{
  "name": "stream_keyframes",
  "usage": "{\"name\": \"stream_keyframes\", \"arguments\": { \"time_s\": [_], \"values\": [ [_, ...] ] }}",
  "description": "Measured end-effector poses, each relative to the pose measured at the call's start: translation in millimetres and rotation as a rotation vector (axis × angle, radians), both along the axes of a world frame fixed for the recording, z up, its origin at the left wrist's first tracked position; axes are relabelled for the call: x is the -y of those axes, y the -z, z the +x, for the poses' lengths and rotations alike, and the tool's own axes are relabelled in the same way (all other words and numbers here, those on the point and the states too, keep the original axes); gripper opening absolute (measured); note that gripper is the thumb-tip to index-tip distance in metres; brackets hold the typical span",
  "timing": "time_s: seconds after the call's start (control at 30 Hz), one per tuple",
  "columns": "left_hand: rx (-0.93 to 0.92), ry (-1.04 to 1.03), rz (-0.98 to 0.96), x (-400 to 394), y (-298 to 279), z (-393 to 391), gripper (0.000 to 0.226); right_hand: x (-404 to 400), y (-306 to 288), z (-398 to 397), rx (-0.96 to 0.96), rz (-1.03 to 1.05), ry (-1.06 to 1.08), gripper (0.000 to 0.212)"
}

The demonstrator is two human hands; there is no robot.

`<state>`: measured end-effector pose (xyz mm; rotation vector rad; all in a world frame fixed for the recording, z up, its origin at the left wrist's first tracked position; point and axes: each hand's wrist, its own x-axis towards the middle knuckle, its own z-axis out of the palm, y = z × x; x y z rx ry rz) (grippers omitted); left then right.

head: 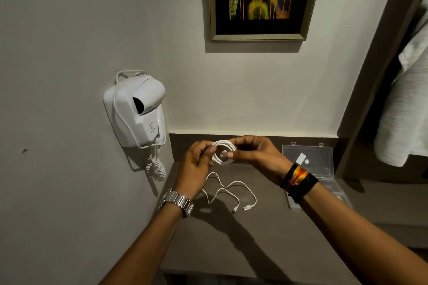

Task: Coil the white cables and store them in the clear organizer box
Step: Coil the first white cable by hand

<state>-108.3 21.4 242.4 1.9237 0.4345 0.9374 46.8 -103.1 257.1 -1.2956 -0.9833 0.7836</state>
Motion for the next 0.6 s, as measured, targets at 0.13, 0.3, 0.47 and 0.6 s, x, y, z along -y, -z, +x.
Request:
{"name": "stream_keyframes", "arguments": {
  "time_s": [0.13,0.3,0.47,0.6],
  "values": [
    [-0.018,0.025,-0.065,0.3,3.1,1.5,0.017,-0.1,4.5,-1.5,-0.043,0.008,0.089,0.032],
    [-0.028,0.013,-0.091,5.2,5.3,2.3,0.014,-0.4,3.0,-3.2,-0.149,0.020,0.164,0.032],
    [-0.102,0.062,0.028,11.9,4.6,-1.2,0.011,-1.2,0.8,-6.8,-0.350,0.042,0.200,0.047],
    [-0.151,0.054,-0.003,11.6,4.3,-1.0,0.015,-3.3,1.8,-15.7,-0.296,0.054,0.294,0.053]
  ]
}}
